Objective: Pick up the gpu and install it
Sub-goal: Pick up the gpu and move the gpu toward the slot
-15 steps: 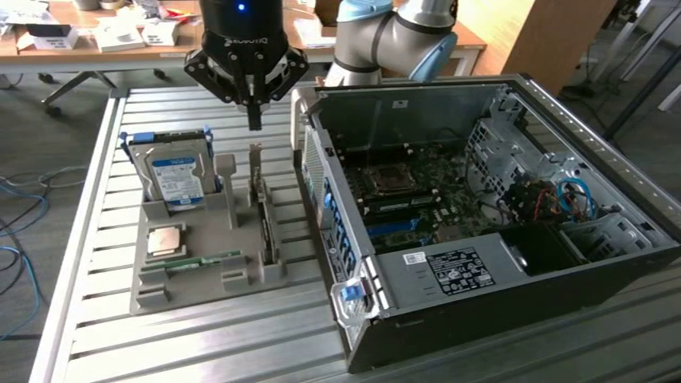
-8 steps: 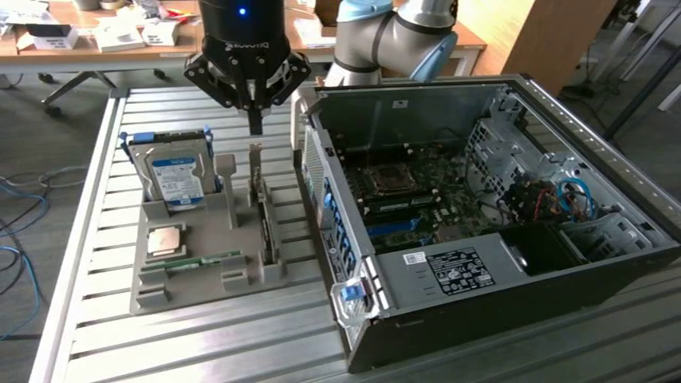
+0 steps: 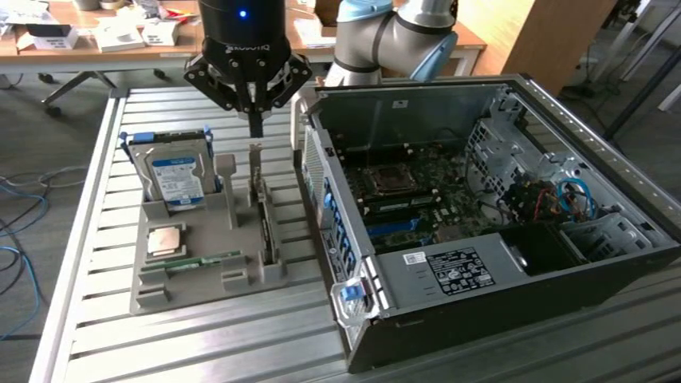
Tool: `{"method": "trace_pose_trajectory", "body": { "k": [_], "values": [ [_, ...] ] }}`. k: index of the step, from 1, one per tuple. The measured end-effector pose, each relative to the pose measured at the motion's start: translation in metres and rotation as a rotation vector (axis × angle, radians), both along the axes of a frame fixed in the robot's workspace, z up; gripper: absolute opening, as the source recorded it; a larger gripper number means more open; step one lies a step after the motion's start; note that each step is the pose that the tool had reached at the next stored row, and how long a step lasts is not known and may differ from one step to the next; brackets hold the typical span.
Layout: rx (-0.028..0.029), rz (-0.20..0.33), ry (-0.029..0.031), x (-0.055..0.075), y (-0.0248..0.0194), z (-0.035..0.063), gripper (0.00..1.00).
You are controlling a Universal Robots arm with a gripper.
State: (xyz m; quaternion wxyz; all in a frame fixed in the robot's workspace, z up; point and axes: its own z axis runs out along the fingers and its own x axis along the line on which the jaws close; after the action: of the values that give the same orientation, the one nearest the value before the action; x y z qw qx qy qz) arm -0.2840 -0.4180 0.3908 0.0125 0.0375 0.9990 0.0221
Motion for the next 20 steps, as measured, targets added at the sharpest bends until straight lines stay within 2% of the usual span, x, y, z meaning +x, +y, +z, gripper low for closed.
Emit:
{"method": "trace_pose_trajectory", "body": {
  "k": [9,10,11,13,14,16,19,20],
  "values": [
    [0.0,0.0,0.0,0.0,0.0,0.0,0.11],
    [0.0,0.0,0.0,0.0,0.0,0.0,0.16],
    [0.0,0.0,0.0,0.0,0.0,0.0,0.16],
    [0.0,0.0,0.0,0.0,0.0,0.0,0.29],
    [0.0,0.0,0.0,0.0,0.0,0.0,0.29],
    [0.0,0.0,0.0,0.0,0.0,0.0,0.41],
    [0.0,0.0,0.0,0.0,0.0,0.0,0.47],
    [0.0,0.0,0.0,0.0,0.0,0.0,0.53]
  ]
}}
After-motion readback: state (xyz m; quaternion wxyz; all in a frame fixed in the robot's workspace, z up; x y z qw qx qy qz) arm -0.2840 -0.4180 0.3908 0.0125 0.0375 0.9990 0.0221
